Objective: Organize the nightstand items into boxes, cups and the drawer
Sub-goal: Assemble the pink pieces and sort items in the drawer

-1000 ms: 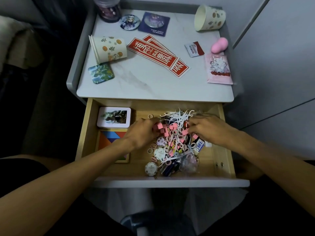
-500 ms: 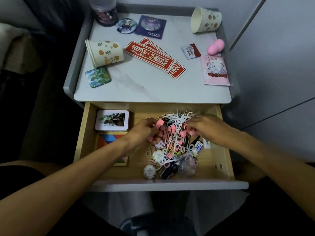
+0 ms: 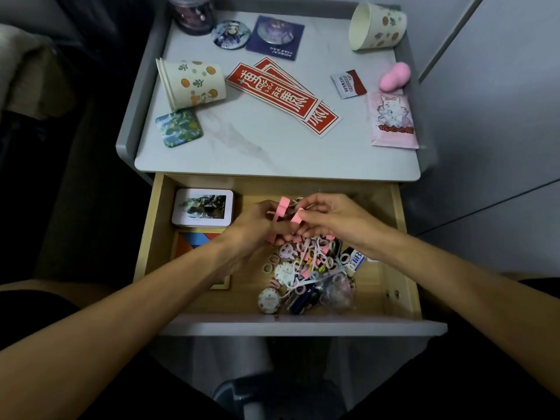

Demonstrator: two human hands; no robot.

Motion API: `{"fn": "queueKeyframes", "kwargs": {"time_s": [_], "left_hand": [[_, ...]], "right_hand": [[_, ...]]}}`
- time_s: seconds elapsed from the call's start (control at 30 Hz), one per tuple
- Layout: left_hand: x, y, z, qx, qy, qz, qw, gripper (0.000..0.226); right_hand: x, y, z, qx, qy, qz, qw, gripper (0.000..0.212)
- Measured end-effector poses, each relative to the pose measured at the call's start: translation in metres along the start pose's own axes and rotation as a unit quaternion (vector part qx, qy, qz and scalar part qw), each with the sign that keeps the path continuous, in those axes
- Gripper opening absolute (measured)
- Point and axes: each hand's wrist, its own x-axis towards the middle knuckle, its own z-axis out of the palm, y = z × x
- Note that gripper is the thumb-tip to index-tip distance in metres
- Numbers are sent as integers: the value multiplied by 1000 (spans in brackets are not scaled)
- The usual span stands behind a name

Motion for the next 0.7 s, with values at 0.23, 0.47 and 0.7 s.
{"fn": "queueKeyframes", "kwargs": {"time_s": [0.23,0.47,0.7], "left_hand": [[-1,2,-7,66,31,-16,997,28],[4,-7,-14,132,56,-48,989,26],[6,-22,-9,195,66,-67,976,26]], "right_hand": [[8,4,-15,-342,46,-78,935,21],[6,26,-34,-694,-84,-76,711,83],[13,23,-41,-718,-3,-136,682,62]]}}
